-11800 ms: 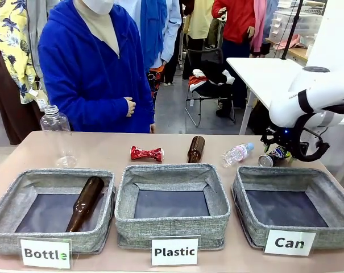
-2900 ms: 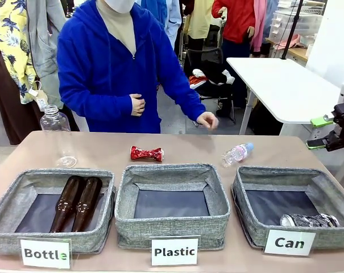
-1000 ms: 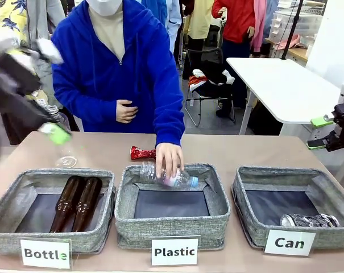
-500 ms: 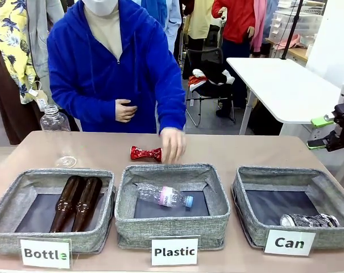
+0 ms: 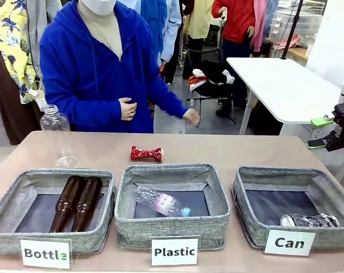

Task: Sort the can waste into the basket.
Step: Pick up the can waste from the table and place it in the right Fabric basket.

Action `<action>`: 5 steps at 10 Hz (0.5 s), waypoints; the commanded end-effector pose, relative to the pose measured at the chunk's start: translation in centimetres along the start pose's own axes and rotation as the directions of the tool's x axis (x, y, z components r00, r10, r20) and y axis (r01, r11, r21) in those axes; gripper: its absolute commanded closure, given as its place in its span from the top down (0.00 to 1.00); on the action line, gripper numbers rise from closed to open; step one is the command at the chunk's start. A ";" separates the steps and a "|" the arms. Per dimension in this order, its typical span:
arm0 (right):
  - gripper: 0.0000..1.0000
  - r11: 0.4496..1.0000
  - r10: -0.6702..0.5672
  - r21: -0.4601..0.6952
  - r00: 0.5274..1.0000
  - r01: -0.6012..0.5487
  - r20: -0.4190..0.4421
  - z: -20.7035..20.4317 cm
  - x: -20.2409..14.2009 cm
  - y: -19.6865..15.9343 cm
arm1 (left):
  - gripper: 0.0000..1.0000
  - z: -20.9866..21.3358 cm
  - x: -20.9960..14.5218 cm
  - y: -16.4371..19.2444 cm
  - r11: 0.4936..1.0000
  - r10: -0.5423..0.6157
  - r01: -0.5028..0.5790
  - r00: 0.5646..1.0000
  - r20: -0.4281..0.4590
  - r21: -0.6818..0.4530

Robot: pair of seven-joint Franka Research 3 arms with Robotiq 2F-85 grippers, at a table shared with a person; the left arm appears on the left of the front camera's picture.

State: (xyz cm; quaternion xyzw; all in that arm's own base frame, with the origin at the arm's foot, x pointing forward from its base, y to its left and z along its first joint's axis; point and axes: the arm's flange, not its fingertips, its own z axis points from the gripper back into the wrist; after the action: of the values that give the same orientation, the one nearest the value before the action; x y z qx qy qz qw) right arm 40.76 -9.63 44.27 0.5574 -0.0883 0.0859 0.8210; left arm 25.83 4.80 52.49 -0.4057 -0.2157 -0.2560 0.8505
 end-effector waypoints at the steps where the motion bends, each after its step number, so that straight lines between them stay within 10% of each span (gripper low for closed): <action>1: 1.00 1.000 0.017 0.007 1.000 -0.017 -0.009 0.4 0.0 0.2 | 1.00 -2.6 3.9 -1.0 0.999 -0.047 0.049 0.995 -0.089 0.017; 5: 1.00 1.000 0.017 0.007 1.000 -0.017 -0.009 0.4 0.0 0.2 | 1.00 -12.5 12.3 -4.6 0.966 -0.200 0.240 0.931 -0.305 0.098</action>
State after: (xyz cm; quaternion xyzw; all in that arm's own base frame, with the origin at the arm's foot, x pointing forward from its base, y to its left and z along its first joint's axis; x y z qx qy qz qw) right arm 40.75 -9.62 44.28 0.5574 -0.0882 0.0860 0.8211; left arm 32.47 -9.55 55.19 -0.3132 -0.1596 -0.3854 0.8532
